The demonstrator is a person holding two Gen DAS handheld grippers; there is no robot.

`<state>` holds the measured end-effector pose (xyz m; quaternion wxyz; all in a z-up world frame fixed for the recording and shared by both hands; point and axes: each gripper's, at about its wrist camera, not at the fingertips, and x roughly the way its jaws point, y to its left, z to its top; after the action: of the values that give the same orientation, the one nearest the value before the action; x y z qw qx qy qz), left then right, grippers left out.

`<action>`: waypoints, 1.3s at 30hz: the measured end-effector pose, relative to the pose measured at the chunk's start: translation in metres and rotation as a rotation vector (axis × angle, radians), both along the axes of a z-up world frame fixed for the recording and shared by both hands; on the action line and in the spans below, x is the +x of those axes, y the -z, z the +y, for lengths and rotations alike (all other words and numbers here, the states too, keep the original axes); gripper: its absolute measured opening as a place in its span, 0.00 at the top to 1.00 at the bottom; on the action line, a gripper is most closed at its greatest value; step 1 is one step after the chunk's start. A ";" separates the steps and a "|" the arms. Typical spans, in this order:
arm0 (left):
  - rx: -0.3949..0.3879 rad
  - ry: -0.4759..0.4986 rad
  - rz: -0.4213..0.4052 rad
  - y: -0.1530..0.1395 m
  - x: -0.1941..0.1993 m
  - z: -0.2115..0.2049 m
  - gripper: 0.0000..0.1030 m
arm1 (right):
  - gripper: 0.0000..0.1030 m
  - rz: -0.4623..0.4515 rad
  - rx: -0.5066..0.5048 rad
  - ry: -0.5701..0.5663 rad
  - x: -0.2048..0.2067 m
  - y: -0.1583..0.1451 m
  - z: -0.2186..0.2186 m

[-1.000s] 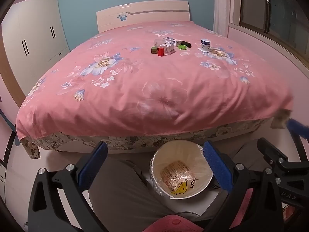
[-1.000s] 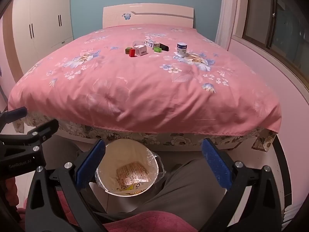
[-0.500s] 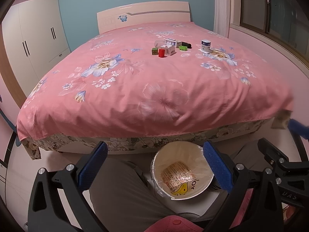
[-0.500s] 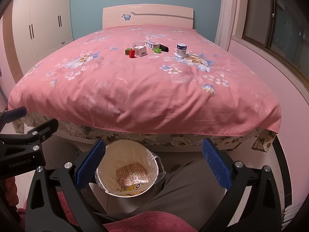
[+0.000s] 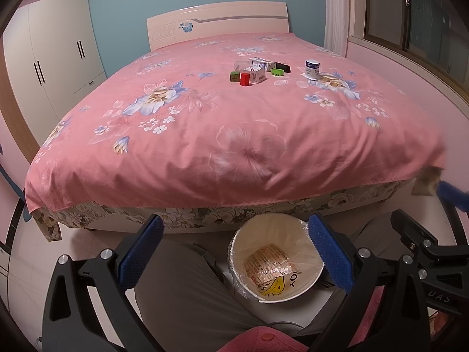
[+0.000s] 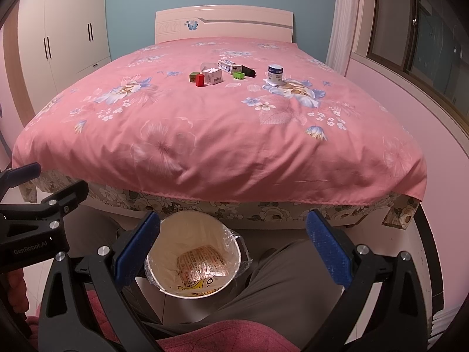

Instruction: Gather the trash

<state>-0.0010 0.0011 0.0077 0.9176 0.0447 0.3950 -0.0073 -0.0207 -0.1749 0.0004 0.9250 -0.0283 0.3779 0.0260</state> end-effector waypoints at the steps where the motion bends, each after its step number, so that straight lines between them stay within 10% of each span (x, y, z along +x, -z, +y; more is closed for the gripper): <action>1: -0.001 0.000 0.000 0.000 0.000 0.000 0.02 | 0.05 0.000 0.000 0.000 0.000 0.000 0.000; 39: -0.002 0.001 0.006 0.003 -0.001 -0.001 0.02 | 0.05 0.012 0.002 -0.003 0.004 0.001 0.000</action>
<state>-0.0025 0.0006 0.0047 0.9165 0.0438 0.3975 -0.0082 -0.0171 -0.1746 -0.0010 0.9227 -0.0275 0.3835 0.0277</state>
